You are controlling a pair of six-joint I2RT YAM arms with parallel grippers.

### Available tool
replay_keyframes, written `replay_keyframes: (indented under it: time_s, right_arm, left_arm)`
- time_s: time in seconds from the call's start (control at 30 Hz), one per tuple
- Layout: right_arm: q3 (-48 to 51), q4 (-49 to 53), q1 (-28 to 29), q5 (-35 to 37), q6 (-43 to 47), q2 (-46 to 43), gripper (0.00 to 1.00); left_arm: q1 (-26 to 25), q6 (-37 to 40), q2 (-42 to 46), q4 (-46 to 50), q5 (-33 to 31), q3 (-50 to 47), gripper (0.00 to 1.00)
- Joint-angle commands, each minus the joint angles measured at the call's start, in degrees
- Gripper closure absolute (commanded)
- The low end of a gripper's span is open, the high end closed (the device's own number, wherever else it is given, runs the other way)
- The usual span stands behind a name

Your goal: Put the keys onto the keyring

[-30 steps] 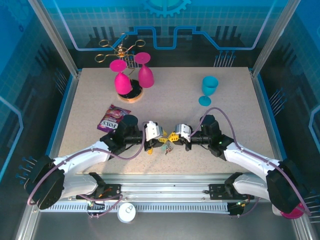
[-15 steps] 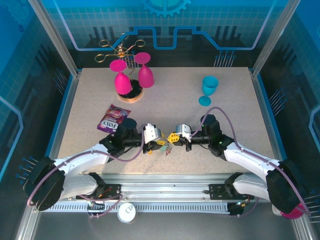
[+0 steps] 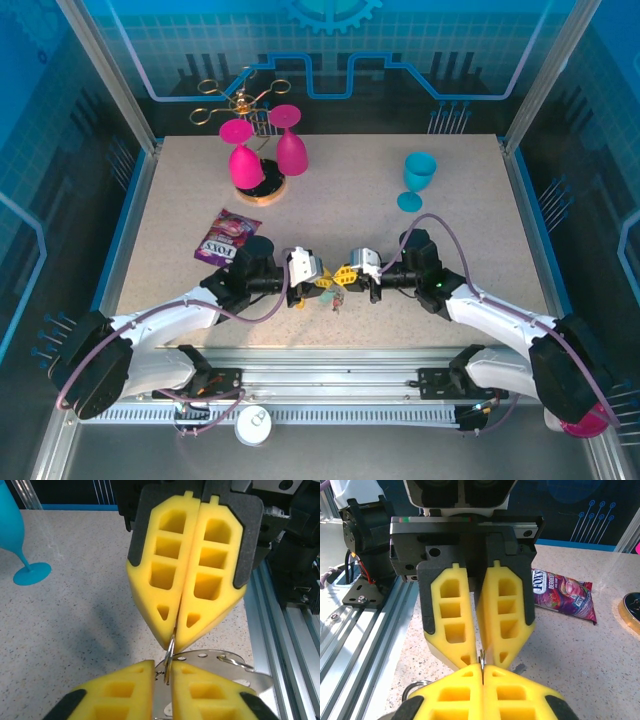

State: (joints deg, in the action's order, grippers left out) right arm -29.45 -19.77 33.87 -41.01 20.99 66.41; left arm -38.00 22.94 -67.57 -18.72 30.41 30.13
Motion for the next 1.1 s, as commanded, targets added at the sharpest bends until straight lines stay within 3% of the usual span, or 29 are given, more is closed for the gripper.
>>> replay_keyframes:
  time_s: [0.0, 0.1, 0.17, 0.23, 0.4, 0.5, 0.67, 1.07]
  right_arm:
    - [0.2, -1.6, 1.0, -1.0, -0.5, 0.3, 1.00]
    - [0.4, -0.9, 1.0, 1.4, -0.3, -0.6, 0.98]
    - [0.8, 0.8, 0.7, 5.2, 0.0, -2.4, 0.75]
    - [0.3, 5.7, 0.6, 10.0, 2.0, -5.3, 0.69]
    - [-5.9, 26.5, 2.9, 22.1, 12.0, -9.3, 0.71]
    - [-8.7, 33.0, 5.7, 26.9, 15.9, -9.2, 0.73]
    - [-8.1, 28.7, 6.7, 26.3, 14.0, -8.6, 0.73]
    - [-4.0, 19.0, 7.0, 20.5, 10.8, -7.3, 0.76]
  left_arm:
    - [0.3, 0.6, -0.4, -1.9, 2.3, 0.3, 0.91]
    - [0.3, 1.5, 0.2, -1.5, 1.5, 0.4, 1.00]
    - [0.2, 2.5, 1.0, -0.8, -0.7, 0.5, 1.00]
    - [0.1, 5.0, 1.9, 2.0, -3.4, 1.5, 1.00]
    - [-2.2, 16.4, 1.0, 19.5, -11.7, 9.6, 1.00]
    - [-4.1, 21.3, -1.9, 29.1, -15.8, 15.5, 1.00]
    - [-5.5, 23.3, -5.0, 36.2, -17.8, 21.2, 1.00]
    - [-6.1, 23.6, -4.7, 34.8, -13.0, 21.6, 1.00]
